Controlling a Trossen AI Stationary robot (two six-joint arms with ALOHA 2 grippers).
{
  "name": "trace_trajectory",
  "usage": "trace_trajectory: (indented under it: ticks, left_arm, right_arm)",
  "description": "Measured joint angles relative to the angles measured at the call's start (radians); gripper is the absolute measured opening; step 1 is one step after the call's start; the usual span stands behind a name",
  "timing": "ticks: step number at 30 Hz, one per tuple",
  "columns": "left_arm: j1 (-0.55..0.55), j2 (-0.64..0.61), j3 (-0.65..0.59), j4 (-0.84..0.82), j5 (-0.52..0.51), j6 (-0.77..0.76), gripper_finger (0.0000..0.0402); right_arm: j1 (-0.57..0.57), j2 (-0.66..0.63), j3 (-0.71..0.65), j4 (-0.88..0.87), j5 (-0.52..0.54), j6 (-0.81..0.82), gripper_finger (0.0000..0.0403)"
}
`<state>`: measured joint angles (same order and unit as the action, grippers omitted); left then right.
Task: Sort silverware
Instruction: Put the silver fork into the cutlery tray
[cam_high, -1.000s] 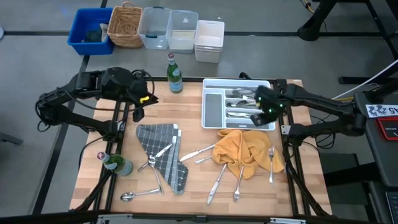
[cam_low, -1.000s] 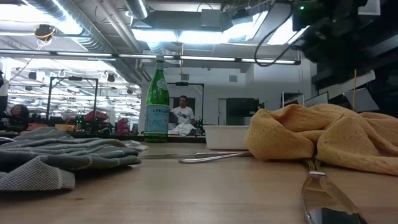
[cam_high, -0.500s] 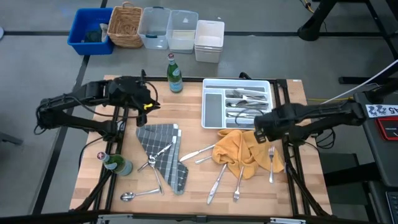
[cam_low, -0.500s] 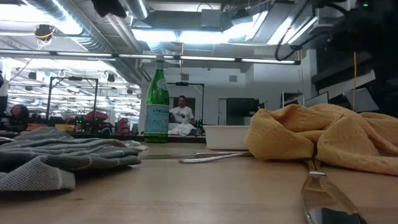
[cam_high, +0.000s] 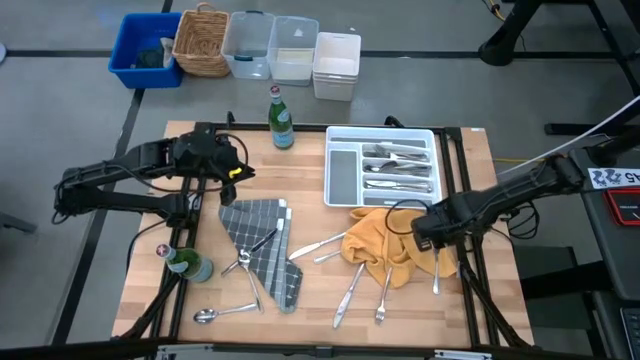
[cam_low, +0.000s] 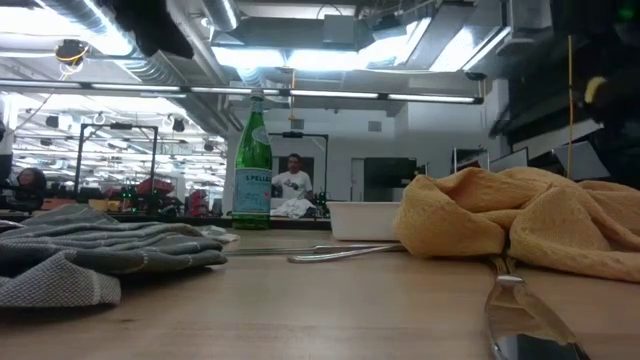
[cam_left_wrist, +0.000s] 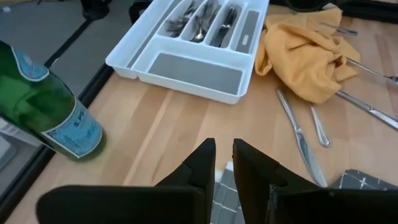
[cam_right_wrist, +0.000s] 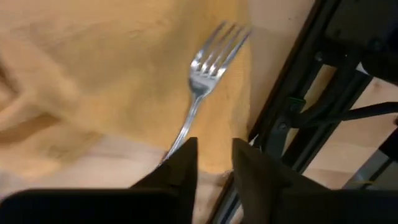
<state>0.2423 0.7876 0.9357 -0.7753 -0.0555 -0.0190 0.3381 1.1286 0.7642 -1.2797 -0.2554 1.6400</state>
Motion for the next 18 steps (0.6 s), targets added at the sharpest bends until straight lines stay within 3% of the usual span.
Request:
trace_trajectory:
  ticks: [7,18]
  left_arm:
    - [0.003,0.0,-0.04,0.019,0.0,0.013,0.0045]
    - [0.003,0.0,-0.098,0.033,0.0,0.016,0.0045]
  right_arm:
    - [0.045,0.01,-0.054,0.063,0.046,0.11,0.0166]
    - [0.117,0.01,-0.175,0.324,0.053,0.179,0.0143]
